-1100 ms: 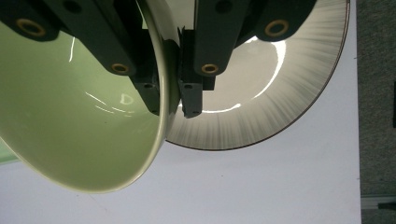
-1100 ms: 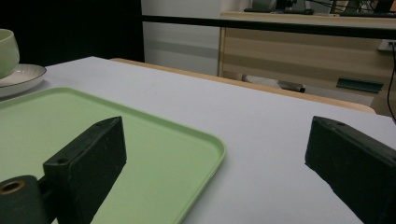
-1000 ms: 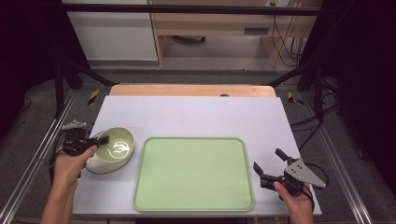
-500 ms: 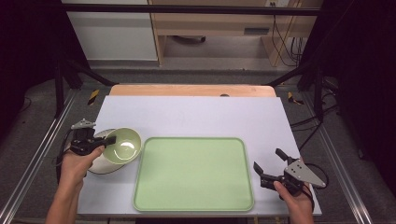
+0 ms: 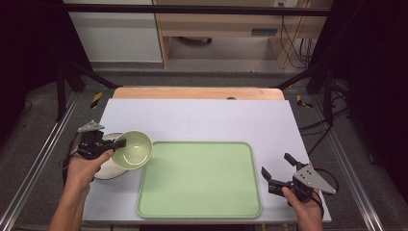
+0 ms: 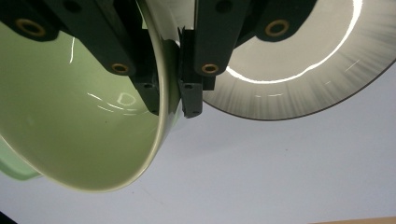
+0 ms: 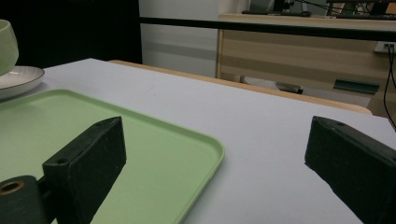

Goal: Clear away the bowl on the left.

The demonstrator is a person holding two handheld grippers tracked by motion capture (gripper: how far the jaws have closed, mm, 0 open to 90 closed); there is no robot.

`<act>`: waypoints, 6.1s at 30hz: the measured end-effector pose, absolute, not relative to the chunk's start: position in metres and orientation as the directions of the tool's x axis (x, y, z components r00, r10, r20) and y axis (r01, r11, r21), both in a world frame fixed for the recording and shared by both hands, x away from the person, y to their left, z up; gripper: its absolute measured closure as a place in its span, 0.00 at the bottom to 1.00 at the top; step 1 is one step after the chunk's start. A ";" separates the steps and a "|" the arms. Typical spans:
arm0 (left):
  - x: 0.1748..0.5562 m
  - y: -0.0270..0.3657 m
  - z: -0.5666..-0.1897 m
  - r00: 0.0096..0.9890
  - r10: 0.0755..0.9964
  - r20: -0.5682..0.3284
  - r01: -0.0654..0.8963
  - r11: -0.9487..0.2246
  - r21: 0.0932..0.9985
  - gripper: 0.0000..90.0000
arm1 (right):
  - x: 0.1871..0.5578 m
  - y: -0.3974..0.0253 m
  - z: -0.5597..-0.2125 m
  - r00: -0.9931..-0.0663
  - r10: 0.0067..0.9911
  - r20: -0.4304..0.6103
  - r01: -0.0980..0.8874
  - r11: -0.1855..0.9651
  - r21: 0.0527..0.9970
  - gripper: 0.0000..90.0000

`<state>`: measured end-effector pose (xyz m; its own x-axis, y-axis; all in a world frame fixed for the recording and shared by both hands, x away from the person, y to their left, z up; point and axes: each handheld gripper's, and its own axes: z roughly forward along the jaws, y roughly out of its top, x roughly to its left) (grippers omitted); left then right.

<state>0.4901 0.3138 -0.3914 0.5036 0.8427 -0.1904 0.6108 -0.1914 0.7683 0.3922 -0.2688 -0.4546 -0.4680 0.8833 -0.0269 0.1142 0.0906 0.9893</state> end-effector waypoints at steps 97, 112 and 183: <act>0.489 0.145 -0.434 0.704 0.625 -0.337 0.642 -0.357 0.678 0.92 | 0.391 -0.264 -0.452 -0.499 0.866 -0.035 0.057 0.073 0.996 0.06; 0.488 0.141 -0.440 0.707 0.626 -0.328 0.650 -0.392 0.651 0.91 | 0.391 -0.265 -0.451 -0.495 0.868 -0.037 0.057 0.075 0.996 0.06; 0.463 0.167 -0.412 0.809 0.564 -0.164 0.348 -0.235 0.908 0.10 | 0.389 -0.270 -0.450 -0.481 0.877 -0.015 0.063 0.052 0.997 0.05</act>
